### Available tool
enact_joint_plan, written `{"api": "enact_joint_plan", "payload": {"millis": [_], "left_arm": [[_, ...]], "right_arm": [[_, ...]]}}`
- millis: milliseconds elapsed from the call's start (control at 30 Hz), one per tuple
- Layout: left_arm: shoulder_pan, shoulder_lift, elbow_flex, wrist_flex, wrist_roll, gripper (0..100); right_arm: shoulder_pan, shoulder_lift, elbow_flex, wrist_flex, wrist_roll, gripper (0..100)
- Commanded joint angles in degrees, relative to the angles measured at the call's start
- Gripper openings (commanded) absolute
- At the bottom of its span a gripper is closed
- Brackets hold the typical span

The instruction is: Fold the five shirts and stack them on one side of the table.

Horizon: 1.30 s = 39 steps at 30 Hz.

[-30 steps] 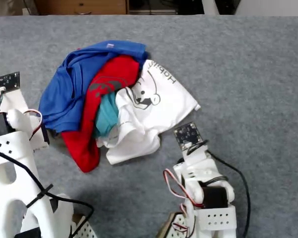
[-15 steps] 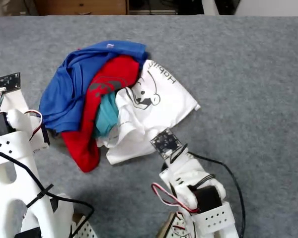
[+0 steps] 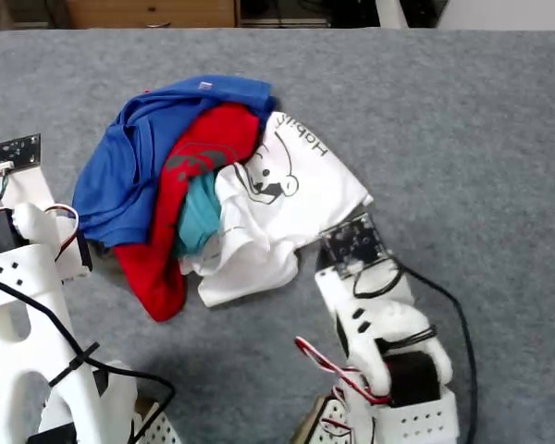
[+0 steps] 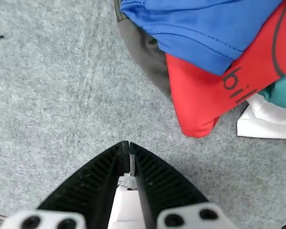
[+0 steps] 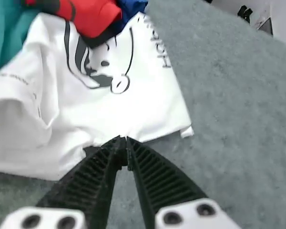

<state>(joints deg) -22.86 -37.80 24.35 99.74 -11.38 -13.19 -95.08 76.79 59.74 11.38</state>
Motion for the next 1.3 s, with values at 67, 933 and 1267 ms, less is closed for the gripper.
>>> {"api": "enact_joint_plan", "payload": {"millis": [67,933,1267], "left_arm": [[-0.5,-0.5,-1.1,-0.7,0.4,2],[-20.9,-0.6,6.9,-10.1,2.2,2],[-20.6,-0.6,8.1,-10.0,2.2,2]], "right_arm": [[0.7,27.8,-27.0,2.6,-0.7,0.9],[-28.3,156.1,-166.8,39.9,-10.5,29.0],[-25.5,160.1,-170.2,39.9,-10.5,6.2]]}}
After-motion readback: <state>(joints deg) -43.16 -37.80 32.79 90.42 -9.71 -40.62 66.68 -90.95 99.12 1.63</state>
